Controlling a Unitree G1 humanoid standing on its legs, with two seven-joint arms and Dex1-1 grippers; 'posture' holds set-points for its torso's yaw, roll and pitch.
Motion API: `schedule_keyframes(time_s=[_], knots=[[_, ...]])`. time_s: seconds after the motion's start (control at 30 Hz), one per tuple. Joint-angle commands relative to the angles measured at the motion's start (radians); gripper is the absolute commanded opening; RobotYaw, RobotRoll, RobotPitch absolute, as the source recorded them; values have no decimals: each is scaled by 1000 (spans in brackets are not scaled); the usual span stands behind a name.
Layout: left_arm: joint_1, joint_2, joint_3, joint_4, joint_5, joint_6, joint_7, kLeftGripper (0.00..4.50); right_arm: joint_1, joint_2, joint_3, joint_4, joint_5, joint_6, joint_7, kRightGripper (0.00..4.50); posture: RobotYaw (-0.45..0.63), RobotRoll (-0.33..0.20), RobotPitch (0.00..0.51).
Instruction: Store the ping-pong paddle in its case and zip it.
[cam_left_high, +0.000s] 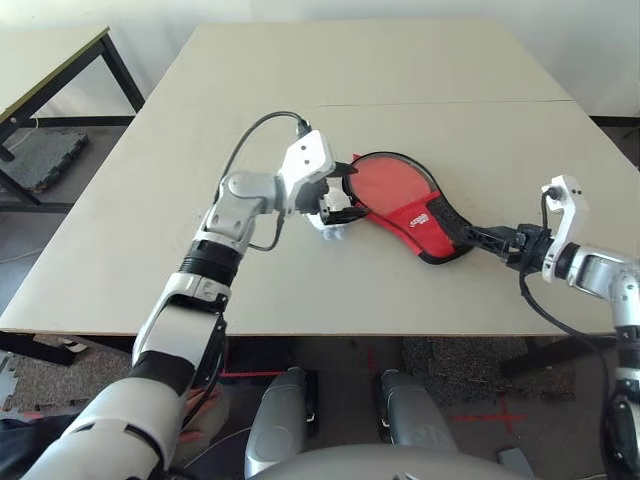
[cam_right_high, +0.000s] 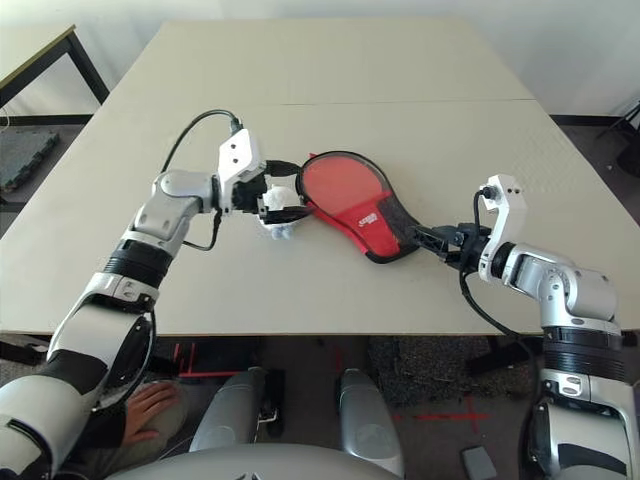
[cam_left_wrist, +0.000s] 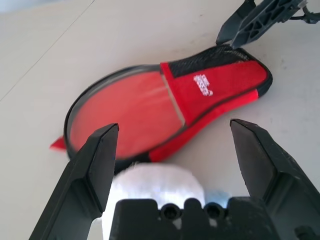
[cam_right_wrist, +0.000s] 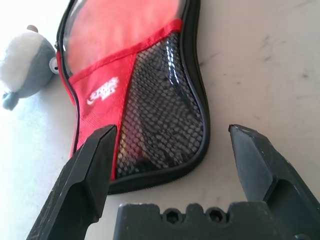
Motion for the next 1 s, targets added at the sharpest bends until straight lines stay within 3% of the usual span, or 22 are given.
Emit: schedule_keyframes(time_s=[0.03, 0.83, 0.93, 1.0], knots=[[39, 30, 13, -65, -24, 54, 5, 4500, -7, 13, 31, 20, -15, -11, -8, 4448, 34, 0, 115], [70, 35, 2, -142, -33, 103, 33, 4500, -16, 84, 78, 14, -5, 9, -27, 4448, 52, 0, 115], [74, 35, 0, -144, -33, 104, 31, 4500, -13, 88, 74, 11, -3, 20, -28, 3870, 54, 0, 116], [77, 35, -1, -147, -33, 105, 30, 4500, -11, 89, 70, 9, -2, 27, -29, 3154, 53, 0, 116]])
